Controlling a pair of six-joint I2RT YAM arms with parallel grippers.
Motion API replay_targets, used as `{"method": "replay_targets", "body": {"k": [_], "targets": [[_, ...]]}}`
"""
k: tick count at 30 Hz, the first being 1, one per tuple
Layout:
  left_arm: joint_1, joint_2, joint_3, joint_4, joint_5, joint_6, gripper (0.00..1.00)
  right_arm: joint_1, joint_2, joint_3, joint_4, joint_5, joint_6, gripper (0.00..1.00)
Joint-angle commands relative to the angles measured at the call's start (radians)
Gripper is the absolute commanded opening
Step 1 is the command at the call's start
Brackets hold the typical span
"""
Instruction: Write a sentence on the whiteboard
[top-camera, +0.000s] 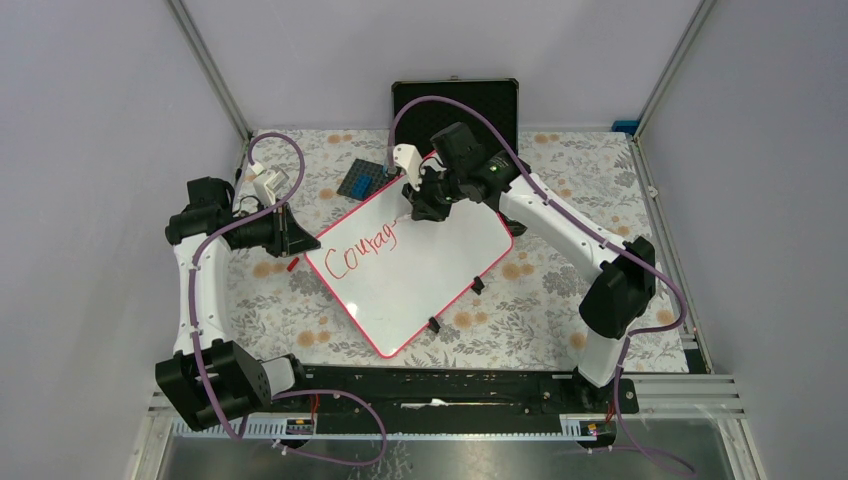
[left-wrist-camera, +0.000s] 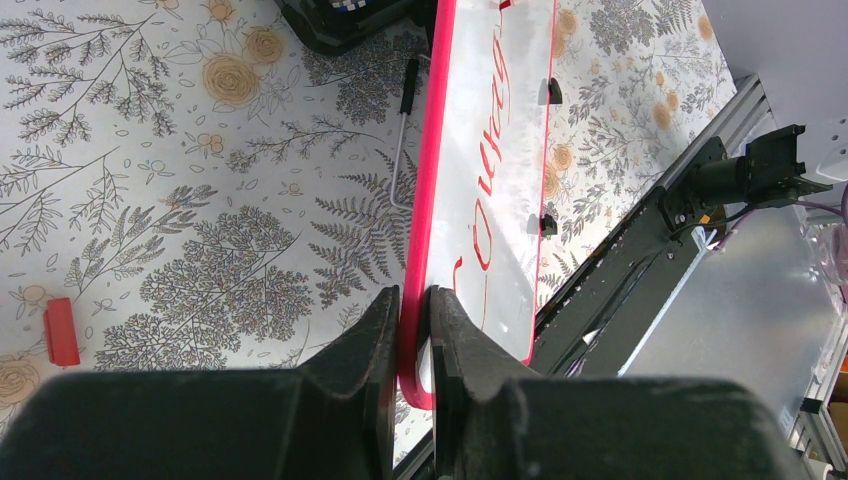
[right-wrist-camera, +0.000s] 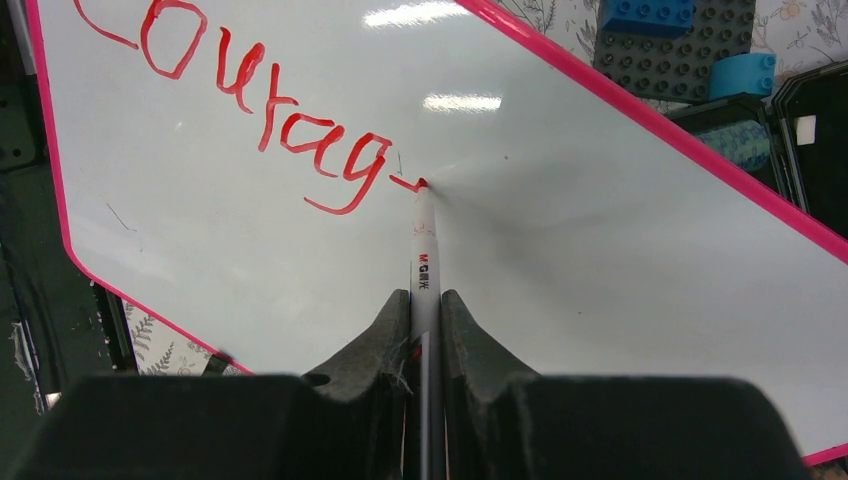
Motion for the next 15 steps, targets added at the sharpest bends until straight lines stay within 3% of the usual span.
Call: {"method": "replay_targets", "body": {"k": [1, 15], "targets": [[-0.006, -0.005, -0.016, 0.009, -0.018, 0.031, 0.00, 0.019, 0.015, 0.033, 0.017, -0.004, -0.003, 0.00], [-0.006, -0.010, -0.017, 0.008, -0.019, 0.032, 0.00, 0.039, 0.007, 0.006, 0.017, 0.007, -0.010, 0.00]]}}
